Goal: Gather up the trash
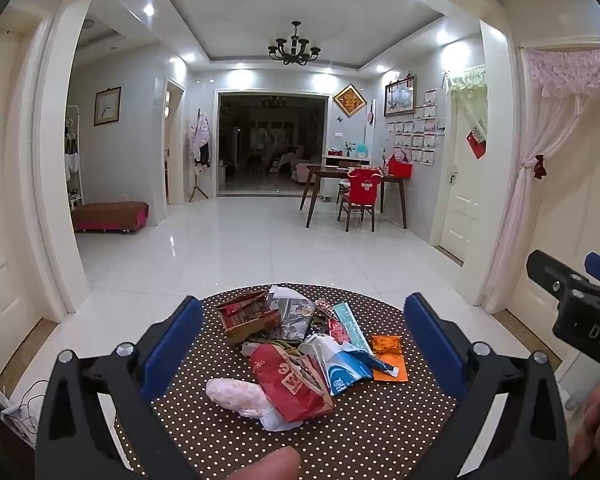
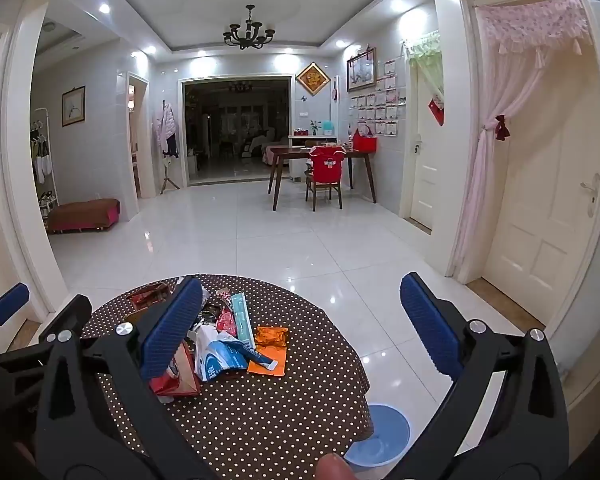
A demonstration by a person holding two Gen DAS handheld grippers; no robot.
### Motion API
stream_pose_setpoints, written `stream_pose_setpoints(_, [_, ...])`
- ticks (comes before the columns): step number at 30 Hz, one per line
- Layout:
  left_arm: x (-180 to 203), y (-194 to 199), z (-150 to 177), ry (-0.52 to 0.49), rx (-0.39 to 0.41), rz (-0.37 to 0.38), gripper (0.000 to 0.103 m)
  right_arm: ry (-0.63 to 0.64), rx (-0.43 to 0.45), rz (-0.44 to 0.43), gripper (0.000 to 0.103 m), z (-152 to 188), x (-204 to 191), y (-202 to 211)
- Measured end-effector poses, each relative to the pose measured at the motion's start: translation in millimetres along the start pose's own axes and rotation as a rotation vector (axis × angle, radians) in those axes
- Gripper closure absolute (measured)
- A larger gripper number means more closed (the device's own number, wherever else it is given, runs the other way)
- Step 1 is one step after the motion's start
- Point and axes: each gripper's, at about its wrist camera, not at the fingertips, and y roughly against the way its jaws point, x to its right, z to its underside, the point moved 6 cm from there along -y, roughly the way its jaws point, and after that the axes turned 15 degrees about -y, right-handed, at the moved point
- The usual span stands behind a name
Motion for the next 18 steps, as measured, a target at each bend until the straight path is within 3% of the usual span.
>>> stream_pose_setpoints(18, [-1.4, -11.6, 3.3, 0.007, -0.002, 0.027, 0.004, -0.003, -0.015, 0.012, 0.006, 0.5, -1.4, -13.1])
